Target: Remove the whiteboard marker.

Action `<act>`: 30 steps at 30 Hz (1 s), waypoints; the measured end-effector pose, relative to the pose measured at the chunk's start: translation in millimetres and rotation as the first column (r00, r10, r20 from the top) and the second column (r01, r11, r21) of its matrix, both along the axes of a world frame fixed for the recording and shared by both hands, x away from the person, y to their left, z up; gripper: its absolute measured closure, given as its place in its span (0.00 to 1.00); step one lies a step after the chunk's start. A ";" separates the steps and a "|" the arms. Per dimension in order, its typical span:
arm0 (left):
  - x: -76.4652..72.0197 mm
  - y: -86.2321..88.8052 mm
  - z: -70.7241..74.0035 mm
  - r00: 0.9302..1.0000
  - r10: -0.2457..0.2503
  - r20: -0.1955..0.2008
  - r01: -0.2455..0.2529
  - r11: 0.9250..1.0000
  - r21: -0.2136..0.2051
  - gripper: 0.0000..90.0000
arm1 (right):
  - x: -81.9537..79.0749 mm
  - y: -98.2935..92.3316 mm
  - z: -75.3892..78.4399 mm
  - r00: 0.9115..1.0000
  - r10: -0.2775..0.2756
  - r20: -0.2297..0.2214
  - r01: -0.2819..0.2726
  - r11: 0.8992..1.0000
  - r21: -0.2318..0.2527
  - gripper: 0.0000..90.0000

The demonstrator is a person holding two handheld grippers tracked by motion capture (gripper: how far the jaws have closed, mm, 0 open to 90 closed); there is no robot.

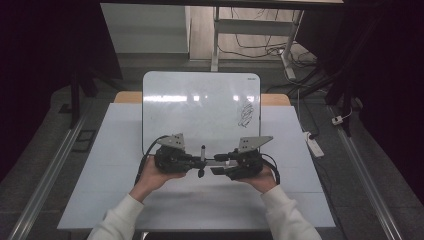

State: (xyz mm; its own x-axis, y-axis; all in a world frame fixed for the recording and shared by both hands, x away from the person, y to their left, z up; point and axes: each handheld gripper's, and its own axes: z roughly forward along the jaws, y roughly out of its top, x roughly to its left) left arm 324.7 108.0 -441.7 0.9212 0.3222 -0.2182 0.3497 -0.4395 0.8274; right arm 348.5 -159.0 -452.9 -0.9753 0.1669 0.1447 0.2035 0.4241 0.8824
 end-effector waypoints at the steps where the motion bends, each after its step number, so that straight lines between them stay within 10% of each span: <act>1: 0.6 -0.8 -0.5 1.000 -0.009 -0.004 0.009 1.000 -0.001 0.91 | 0.0 0.0 0.0 1.000 0.000 0.000 0.000 1.000 0.000 0.57; 19: 6.8 -13.1 -3.0 0.989 -0.143 -0.025 0.142 0.989 -0.026 0.91 | -1.1 19.7 -12.1 0.985 0.167 -0.047 -0.169 0.985 -0.029 0.81; 30: 9.5 -11.9 -5.7 0.990 -0.142 -0.021 0.140 0.988 -0.062 0.89 | 0.2 21.7 -16.3 0.985 0.145 -0.088 -0.146 0.989 -0.005 0.85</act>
